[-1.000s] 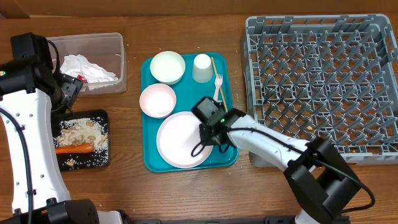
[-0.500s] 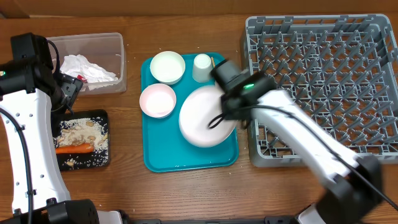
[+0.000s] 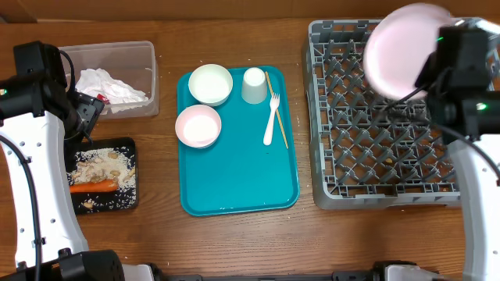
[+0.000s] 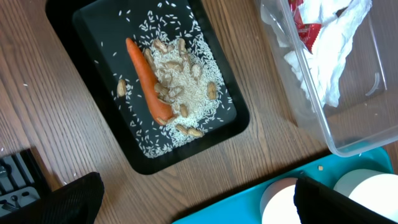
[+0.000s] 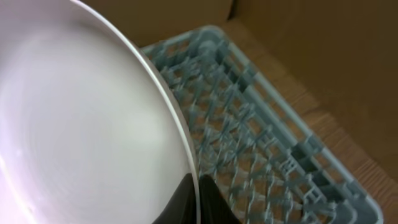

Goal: Sort waste into correct bins and load items into the dishwasher rack
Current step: 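Lift the plate and stand it upright in the rack's back right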

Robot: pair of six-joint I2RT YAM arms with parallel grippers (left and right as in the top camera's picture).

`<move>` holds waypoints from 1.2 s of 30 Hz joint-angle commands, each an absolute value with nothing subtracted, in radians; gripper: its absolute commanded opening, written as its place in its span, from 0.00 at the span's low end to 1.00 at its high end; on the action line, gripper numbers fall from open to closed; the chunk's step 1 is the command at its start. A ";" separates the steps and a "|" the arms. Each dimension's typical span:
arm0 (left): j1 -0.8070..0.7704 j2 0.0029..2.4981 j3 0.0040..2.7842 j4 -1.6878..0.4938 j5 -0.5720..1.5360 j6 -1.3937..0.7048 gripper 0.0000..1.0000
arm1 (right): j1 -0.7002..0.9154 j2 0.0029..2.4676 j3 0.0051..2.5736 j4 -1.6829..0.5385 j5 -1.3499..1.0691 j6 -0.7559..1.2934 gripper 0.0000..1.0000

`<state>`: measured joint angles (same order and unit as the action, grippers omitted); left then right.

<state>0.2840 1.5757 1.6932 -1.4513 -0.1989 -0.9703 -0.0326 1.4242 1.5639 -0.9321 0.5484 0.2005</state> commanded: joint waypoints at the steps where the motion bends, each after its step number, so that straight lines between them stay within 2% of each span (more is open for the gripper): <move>1: 0.287 1.582 1.693 -1.454 -0.210 -0.988 1.00 | -0.123 1.492 1.555 -0.834 0.583 0.004 0.04; 9: 0.288 1.582 1.693 -1.454 -0.210 -0.988 1.00 | -0.247 1.656 1.555 -0.665 0.582 -0.167 0.04; 24: 0.287 1.582 1.693 -1.454 -0.210 -0.988 1.00 | -0.254 1.805 1.555 -0.358 0.702 -0.546 0.05; 34: 0.287 1.582 1.693 -1.454 -0.210 -0.988 1.00 | -0.260 1.809 1.535 -0.416 0.592 -0.505 0.09; 36: 0.287 1.582 1.693 -1.454 -0.210 -0.988 1.00 | -0.259 1.809 1.529 -0.426 0.587 -0.461 0.15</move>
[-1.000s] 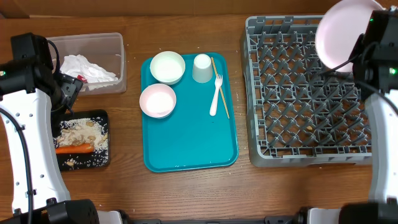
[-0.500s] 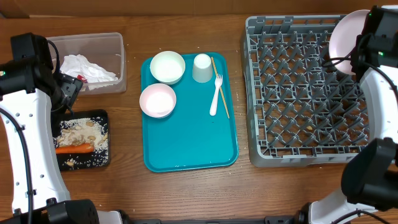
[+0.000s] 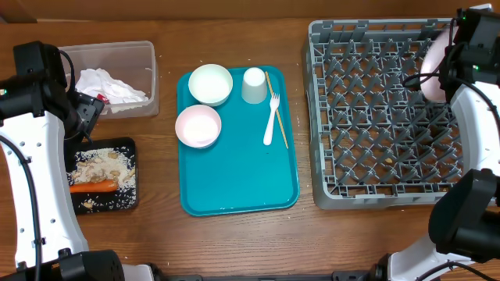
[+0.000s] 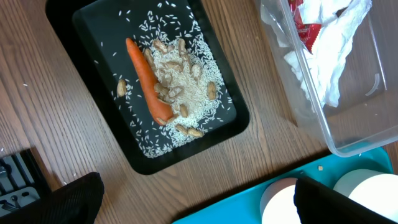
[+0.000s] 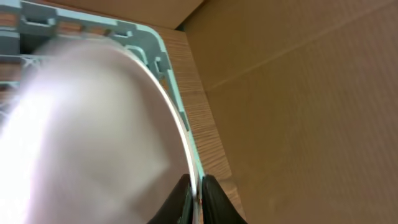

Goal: Sort waste into correct bins and load items into the dishwasher rack
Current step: 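Lift the plate and stand it upright in the rack's back right, then move the right gripper to the white cup on the teal tray and grasp it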

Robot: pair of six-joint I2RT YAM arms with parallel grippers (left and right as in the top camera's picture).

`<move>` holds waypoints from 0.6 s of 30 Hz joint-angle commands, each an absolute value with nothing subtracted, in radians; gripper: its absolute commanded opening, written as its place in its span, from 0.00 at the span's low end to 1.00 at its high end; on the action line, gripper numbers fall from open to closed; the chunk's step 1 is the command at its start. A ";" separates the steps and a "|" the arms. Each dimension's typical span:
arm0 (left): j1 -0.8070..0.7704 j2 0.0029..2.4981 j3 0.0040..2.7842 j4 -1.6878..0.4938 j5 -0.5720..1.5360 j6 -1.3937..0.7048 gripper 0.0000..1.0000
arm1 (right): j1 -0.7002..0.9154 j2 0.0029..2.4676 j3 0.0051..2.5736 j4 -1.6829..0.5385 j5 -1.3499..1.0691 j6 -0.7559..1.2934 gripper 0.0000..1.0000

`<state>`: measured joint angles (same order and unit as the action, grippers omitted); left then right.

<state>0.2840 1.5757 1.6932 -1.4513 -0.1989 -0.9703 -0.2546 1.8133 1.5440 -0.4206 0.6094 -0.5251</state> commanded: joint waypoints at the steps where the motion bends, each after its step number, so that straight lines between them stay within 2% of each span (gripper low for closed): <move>1: 0.288 1.582 1.693 -1.454 -0.210 -0.988 1.00 | -0.255 1.809 1.529 -0.435 0.579 -0.436 0.18; 3: 0.288 1.582 1.693 -1.454 -0.210 -0.988 1.00 | -0.243 1.809 1.529 -0.442 0.573 -0.379 0.25; 6: 0.288 1.582 1.693 -1.454 -0.210 -0.988 1.00 | -0.205 1.806 1.531 -0.451 0.574 -0.361 0.26; 7: 0.288 1.582 1.693 -1.454 -0.210 -0.988 1.00 | -0.183 1.805 1.534 -0.455 0.574 -0.361 0.32; 10: 0.288 1.582 1.693 -1.454 -0.210 -0.988 1.00 | -0.119 1.791 1.539 -0.451 0.574 -0.315 0.63; 14: 0.288 1.582 1.693 -1.454 -0.210 -0.988 1.00 | -0.013 1.760 1.562 -0.455 0.574 -0.218 0.85; 16: 0.288 1.582 1.693 -1.454 -0.210 -0.988 1.00 | 0.060 1.738 1.568 -0.458 0.572 -0.178 0.93; 18: 0.287 1.582 1.693 -1.454 -0.210 -0.988 1.00 | 0.126 1.722 1.568 -0.474 0.537 -0.157 0.98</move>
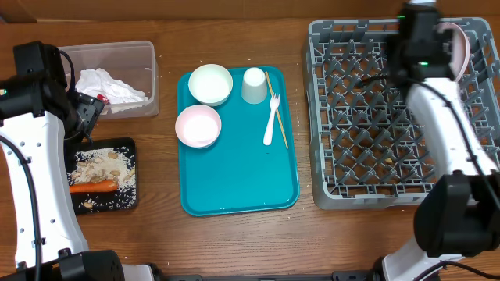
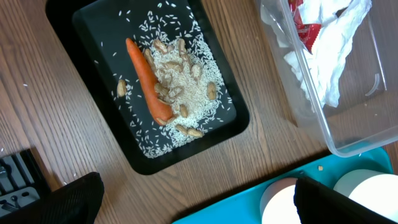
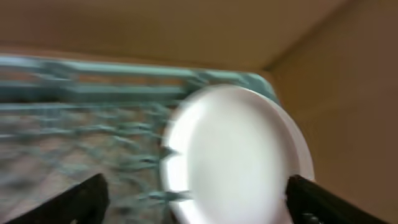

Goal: Sort waste into correct bins and load items into the dishwasher rack
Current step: 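Move the right gripper to the white cup on the teal tray and grasp it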

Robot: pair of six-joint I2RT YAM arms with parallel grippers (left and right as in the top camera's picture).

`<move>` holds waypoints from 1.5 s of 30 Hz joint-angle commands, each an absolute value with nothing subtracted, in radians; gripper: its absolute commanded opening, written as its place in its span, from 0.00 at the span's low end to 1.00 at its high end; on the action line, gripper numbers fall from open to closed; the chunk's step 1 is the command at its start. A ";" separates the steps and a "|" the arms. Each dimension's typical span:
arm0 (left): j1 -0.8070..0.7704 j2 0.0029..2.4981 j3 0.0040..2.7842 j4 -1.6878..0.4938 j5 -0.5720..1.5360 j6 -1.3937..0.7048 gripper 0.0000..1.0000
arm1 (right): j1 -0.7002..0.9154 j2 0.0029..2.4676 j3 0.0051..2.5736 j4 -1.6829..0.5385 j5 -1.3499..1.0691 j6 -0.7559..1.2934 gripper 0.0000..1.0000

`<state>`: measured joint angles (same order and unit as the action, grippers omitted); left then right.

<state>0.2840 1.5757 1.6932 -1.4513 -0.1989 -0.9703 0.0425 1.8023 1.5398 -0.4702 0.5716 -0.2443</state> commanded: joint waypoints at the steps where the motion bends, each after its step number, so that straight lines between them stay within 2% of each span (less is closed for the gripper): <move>1: 0.288 1.582 1.693 -1.454 -0.210 -0.988 1.00 | 0.160 1.717 1.568 -0.489 0.500 -0.146 1.00; 3: 0.288 1.582 1.693 -1.454 -0.210 -0.988 1.00 | 0.238 1.715 1.568 -0.542 0.374 -0.107 1.00; 7: 0.288 1.582 1.693 -1.454 -0.210 -0.988 1.00 | 0.381 1.717 1.565 -0.635 -0.052 -0.051 1.00; 11: 0.287 1.582 1.693 -1.454 -0.210 -0.988 1.00 | 0.494 1.755 1.563 -0.554 -0.298 -0.020 1.00; 19: 0.288 1.582 1.693 -1.454 -0.210 -0.988 1.00 | 0.589 1.910 1.563 -0.379 0.088 0.184 1.00; 33: 0.287 1.582 1.693 -1.454 -0.210 -0.988 1.00 | 0.541 2.139 1.563 -0.183 0.131 0.184 1.00; 45: 0.287 1.582 1.693 -1.454 -0.210 -0.988 1.00 | 0.522 2.188 1.568 -0.163 0.163 0.187 1.00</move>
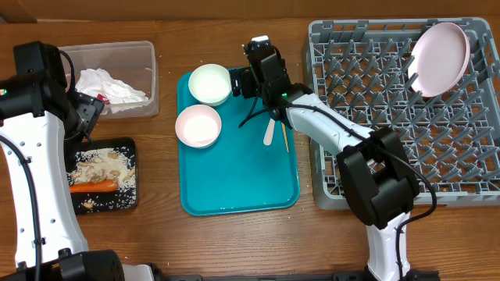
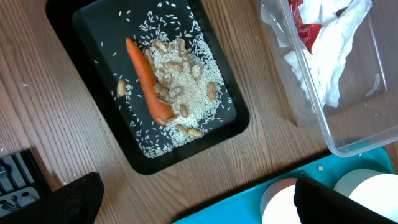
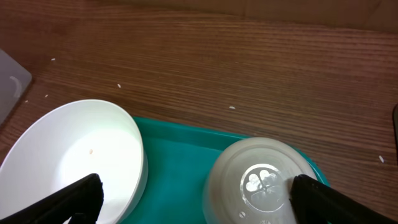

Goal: Sort waste into correct bins and load items into the dishwasher rack
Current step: 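Move the right gripper to the white cup on the teal tray and grasp it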

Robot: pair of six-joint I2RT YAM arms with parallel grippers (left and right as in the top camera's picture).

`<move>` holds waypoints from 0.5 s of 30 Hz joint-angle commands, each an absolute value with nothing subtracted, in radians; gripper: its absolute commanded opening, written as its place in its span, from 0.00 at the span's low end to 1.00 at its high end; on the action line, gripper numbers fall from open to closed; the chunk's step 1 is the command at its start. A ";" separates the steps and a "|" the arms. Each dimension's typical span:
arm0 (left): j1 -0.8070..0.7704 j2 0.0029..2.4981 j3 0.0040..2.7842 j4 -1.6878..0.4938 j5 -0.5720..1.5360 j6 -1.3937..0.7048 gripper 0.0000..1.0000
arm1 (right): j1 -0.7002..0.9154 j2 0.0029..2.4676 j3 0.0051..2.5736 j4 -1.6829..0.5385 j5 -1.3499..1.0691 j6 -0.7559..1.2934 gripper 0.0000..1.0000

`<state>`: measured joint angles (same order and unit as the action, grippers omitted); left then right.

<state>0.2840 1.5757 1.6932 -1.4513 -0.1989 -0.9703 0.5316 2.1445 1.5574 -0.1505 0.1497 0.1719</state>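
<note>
The pink plate [image 1: 440, 48] stands on edge in the back right corner of the grey dish rack [image 1: 375, 168]. My right gripper [image 1: 250, 78] [image 3: 193, 202] hangs open over the back of the teal tray [image 1: 234, 179], with nothing between its fingers. Just below it are an upturned translucent cup [image 3: 261, 186] and a white bowl [image 1: 210, 83] [image 3: 68, 162]. A pink bowl [image 1: 198, 126], a white fork [image 1: 270, 125] and chopsticks [image 1: 281, 136] also lie on the tray. At the left, my left gripper [image 1: 86, 113] [image 2: 193, 202] is open and empty above the table.
A black tray [image 1: 127, 144] [image 2: 239, 115] at the left holds rice, peanuts and a carrot [image 2: 149, 81]. Behind it a clear bin [image 1: 148, 55] [image 2: 354, 130] holds crumpled tissue [image 2: 323, 50] and a red wrapper. The rack fills the right side.
My right gripper was open at the rack's back right corner beside the standing plate. It is now over the back of the teal tray, above the cup. The left arm has not moved.
My right gripper held the pink plate above the rack's back. Then it held the plate at the rack's far right edge. Then the plate stood in the rack with the gripper open off it. Now the gripper is over the tray.
</note>
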 commanded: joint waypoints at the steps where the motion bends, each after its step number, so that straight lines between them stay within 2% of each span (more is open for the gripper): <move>1: 0.287 1.582 1.693 -1.454 -0.210 -0.988 1.00 | 0.524 2.184 1.571 -0.167 0.158 0.187 1.00; 7: 0.287 1.582 1.693 -1.454 -0.210 -0.988 1.00 | 0.535 2.103 1.586 -0.189 0.064 0.241 1.00; 15: 0.287 1.582 1.693 -1.454 -0.210 -0.988 1.00 | 0.496 1.991 1.586 -0.188 0.059 0.266 1.00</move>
<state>0.2840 1.5757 1.6932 -1.4513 -0.1989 -0.9699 0.5270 2.0716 1.5723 -0.1951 0.0734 0.2424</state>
